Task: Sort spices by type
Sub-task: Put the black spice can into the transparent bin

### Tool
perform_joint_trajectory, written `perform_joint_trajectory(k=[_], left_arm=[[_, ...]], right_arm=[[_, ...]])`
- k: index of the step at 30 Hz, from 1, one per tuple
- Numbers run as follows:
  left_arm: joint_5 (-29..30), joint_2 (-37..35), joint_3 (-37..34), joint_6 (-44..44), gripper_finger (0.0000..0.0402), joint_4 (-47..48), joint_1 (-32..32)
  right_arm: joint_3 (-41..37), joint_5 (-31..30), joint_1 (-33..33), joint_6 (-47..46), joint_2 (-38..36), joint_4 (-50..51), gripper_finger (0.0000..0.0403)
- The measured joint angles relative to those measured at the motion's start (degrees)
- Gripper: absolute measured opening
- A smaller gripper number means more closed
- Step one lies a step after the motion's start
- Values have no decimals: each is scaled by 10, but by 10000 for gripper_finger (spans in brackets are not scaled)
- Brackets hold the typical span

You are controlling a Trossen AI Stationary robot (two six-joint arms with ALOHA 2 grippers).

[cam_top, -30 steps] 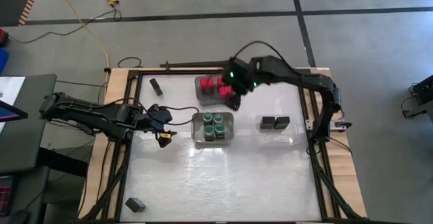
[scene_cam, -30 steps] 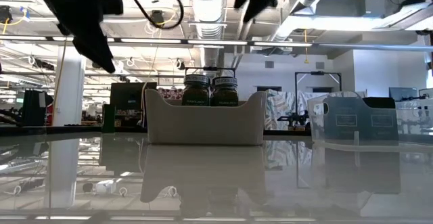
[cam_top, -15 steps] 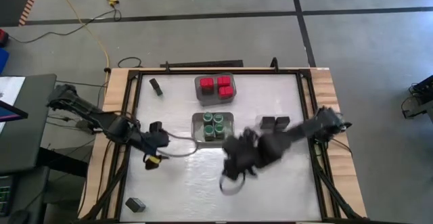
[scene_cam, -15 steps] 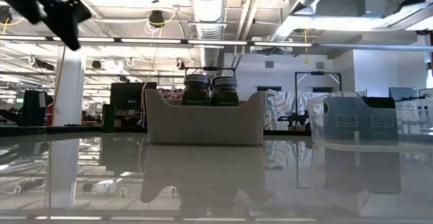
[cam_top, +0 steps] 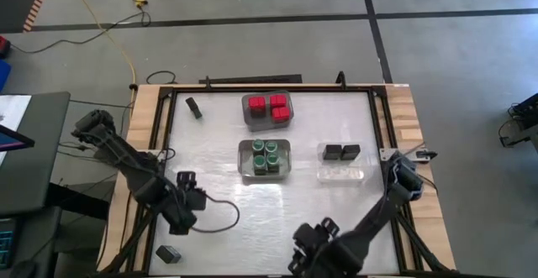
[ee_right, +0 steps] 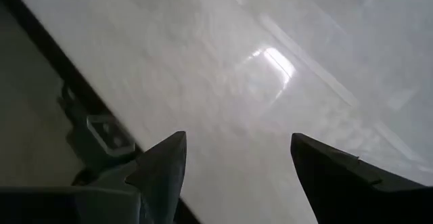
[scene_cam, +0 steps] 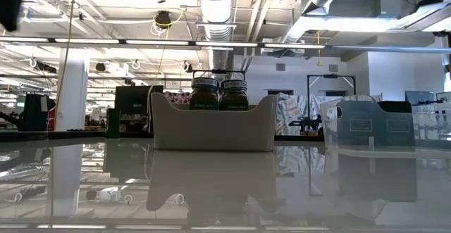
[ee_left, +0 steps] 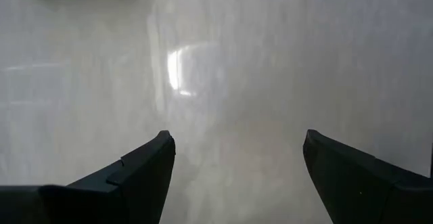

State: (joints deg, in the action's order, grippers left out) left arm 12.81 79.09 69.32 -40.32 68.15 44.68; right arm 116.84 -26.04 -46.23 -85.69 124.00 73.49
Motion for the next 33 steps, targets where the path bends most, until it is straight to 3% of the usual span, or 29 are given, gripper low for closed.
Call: perform_joint_trajectory(k=[13,23,33], left_arm=[[-111,113,87,-85,313,11,139],[-129,189,131,-73,313,23,212],[-109,196,130,-14,313,19,224]], right_arm=[[0,-12,-50,15,-3,7,291],[0,-16,-46,-29,-2,3,291],[0,-16,-30,-34,-2,-1,291]])
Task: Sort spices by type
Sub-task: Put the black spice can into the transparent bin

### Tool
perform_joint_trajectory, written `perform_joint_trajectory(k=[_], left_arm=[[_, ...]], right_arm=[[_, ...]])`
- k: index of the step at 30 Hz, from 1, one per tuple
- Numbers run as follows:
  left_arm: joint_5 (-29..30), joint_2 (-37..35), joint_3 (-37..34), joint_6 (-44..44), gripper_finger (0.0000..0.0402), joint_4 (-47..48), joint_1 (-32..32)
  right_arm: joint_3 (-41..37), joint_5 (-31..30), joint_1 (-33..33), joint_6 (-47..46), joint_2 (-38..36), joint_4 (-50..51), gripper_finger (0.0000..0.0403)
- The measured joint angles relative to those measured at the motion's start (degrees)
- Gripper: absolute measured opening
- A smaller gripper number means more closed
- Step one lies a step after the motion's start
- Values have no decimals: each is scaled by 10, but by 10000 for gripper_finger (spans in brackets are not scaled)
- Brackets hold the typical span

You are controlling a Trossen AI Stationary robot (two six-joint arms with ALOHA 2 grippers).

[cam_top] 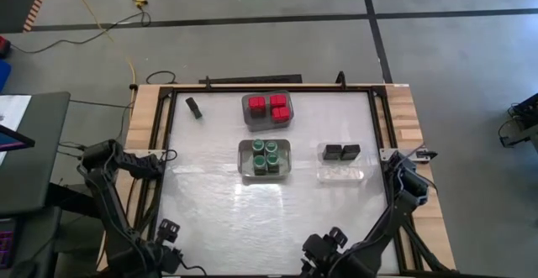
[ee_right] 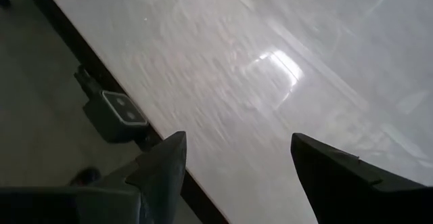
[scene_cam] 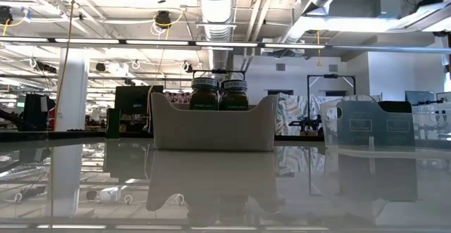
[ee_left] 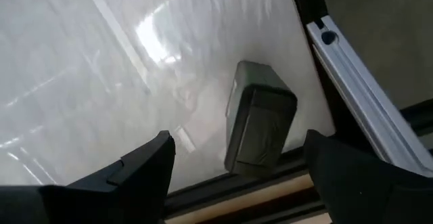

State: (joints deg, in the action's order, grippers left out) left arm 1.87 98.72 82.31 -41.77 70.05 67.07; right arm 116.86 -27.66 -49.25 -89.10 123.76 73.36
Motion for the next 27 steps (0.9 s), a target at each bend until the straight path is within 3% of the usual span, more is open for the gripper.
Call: perform_joint_trajectory(k=[8,13,27], left_arm=[[0,0,-42,-6,313,-81,10],[0,0,-65,-33,310,-79,13],[-30,0,-103,-14,237,-133,13]], right_arm=[[0,0,8,4,0,-1,291],[0,-8,10,5,0,-1,291],[0,-9,15,5,0,-1,291]])
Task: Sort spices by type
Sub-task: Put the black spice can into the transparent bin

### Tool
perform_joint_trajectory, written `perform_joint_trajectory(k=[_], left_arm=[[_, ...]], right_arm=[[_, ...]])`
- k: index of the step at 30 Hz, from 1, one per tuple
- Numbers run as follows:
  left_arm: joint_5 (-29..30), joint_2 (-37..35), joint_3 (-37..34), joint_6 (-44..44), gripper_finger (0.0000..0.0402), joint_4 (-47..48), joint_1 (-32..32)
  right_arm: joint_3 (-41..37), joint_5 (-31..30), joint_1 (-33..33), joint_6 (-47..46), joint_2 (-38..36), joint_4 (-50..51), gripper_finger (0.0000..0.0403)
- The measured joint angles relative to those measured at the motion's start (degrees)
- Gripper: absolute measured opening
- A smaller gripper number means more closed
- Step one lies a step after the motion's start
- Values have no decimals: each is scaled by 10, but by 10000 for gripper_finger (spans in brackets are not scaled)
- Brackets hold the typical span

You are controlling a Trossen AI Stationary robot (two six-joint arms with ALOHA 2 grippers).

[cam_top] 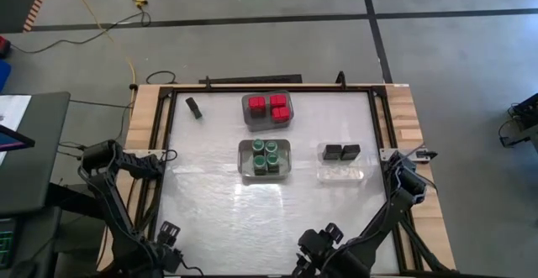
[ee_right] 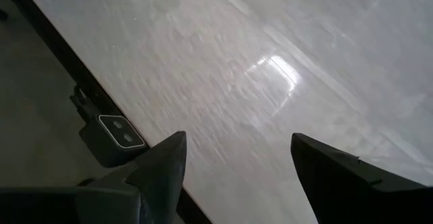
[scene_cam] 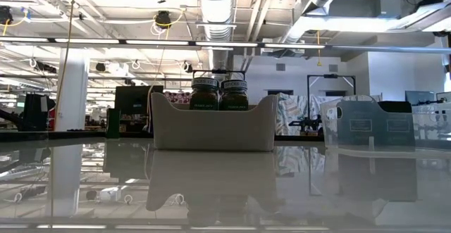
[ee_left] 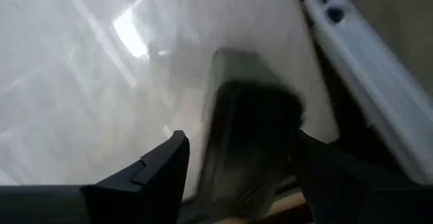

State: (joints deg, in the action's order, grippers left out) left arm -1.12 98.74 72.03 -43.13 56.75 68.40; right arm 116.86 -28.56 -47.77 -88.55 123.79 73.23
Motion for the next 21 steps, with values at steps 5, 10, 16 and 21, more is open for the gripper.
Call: perform_joint_trajectory(k=[5,10,16,21], left_arm=[[15,0,0,0,200,17,-1],[15,-6,0,8,143,41,-15],[27,-51,0,96,119,85,-75],[91,-114,0,130,132,113,-177]], right_arm=[[0,0,0,0,0,-1,291],[0,0,3,-14,0,-2,291],[0,0,7,-49,0,-4,291],[0,0,4,-78,0,2,291]])
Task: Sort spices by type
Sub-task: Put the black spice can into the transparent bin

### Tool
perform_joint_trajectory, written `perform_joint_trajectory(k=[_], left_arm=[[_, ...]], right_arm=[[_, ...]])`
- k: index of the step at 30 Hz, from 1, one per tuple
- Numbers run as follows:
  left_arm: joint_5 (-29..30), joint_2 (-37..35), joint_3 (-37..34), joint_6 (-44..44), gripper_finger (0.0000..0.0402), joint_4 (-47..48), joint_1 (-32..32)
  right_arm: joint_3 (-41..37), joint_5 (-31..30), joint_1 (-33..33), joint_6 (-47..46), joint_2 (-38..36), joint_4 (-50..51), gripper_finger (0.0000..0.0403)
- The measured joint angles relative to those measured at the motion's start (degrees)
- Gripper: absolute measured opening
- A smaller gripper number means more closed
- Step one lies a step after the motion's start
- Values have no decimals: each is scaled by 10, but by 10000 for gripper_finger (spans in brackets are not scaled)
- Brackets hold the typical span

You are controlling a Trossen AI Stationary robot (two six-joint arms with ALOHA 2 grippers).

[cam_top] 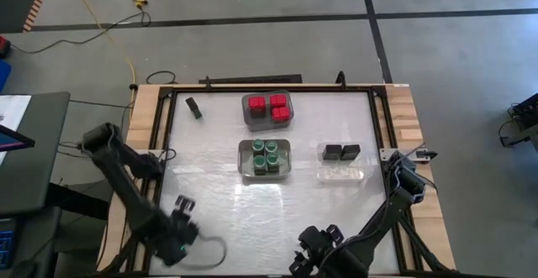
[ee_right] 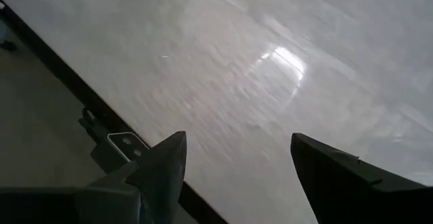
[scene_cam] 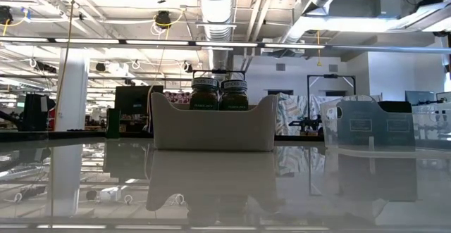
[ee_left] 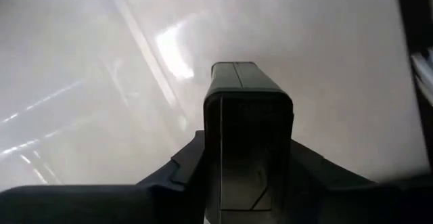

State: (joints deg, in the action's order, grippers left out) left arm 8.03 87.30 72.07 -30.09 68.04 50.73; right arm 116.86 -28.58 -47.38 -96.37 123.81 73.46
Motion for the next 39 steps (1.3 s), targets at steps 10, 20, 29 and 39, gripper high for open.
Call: perform_joint_trajectory(k=[10,20,29,39], left_arm=[[1,-14,16,105,134,-156,-191],[-3,178,197,201,129,-157,-249],[-31,339,388,182,130,-106,-317],[-26,461,544,120,131,-23,-349]], right_arm=[[0,26,-27,-14,0,42,291],[-11,14,-32,25,-18,128,291],[-201,0,-49,82,-113,-16,291],[-462,-40,-124,32,-312,-144,291]])
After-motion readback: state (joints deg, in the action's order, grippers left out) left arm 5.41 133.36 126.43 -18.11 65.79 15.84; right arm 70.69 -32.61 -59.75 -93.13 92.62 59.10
